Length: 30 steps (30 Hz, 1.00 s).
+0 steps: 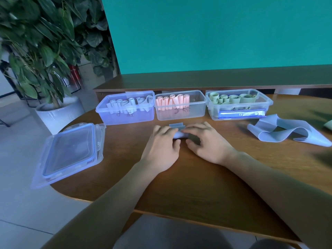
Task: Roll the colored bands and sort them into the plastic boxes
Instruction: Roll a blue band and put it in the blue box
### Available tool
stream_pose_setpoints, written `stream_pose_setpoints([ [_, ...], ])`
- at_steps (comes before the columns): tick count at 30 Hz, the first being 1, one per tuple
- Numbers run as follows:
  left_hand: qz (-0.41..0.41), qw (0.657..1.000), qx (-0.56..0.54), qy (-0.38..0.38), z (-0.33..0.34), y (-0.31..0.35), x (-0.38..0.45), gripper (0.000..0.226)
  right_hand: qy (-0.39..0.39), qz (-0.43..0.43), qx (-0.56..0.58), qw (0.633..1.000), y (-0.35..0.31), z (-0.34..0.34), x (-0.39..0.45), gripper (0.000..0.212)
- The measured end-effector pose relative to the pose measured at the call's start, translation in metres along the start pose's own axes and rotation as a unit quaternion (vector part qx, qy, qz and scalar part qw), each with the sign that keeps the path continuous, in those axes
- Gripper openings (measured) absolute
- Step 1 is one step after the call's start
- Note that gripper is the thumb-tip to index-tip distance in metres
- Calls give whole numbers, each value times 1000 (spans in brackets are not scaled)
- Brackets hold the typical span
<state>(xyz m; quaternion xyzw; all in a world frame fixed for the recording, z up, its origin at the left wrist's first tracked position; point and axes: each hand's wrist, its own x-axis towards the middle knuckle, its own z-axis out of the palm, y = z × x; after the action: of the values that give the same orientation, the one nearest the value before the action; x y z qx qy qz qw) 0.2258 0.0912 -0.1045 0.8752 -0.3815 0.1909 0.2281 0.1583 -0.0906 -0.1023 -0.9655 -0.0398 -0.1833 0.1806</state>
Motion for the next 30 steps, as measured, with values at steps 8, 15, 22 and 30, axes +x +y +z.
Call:
stream_pose_setpoints([
  [8, -13, 1000, 5, -14, 3, -6, 5, 39, -7, 2, -11, 1000, 3, 0, 10, 45],
  [15, -11, 1000, 21, -11, 4, -6, 12, 41, -25, 18, 3, 1000, 8, 2, 18, 49],
  [22, -17, 1000, 20, -17, 8, -10, 17, 38, -10, 10, 19, 1000, 7, 3, 24, 51],
  [30, -40, 999, 7, -23, 13, -13, 30, 43, -15, 30, 36, 999, 13, 6, 34, 51],
])
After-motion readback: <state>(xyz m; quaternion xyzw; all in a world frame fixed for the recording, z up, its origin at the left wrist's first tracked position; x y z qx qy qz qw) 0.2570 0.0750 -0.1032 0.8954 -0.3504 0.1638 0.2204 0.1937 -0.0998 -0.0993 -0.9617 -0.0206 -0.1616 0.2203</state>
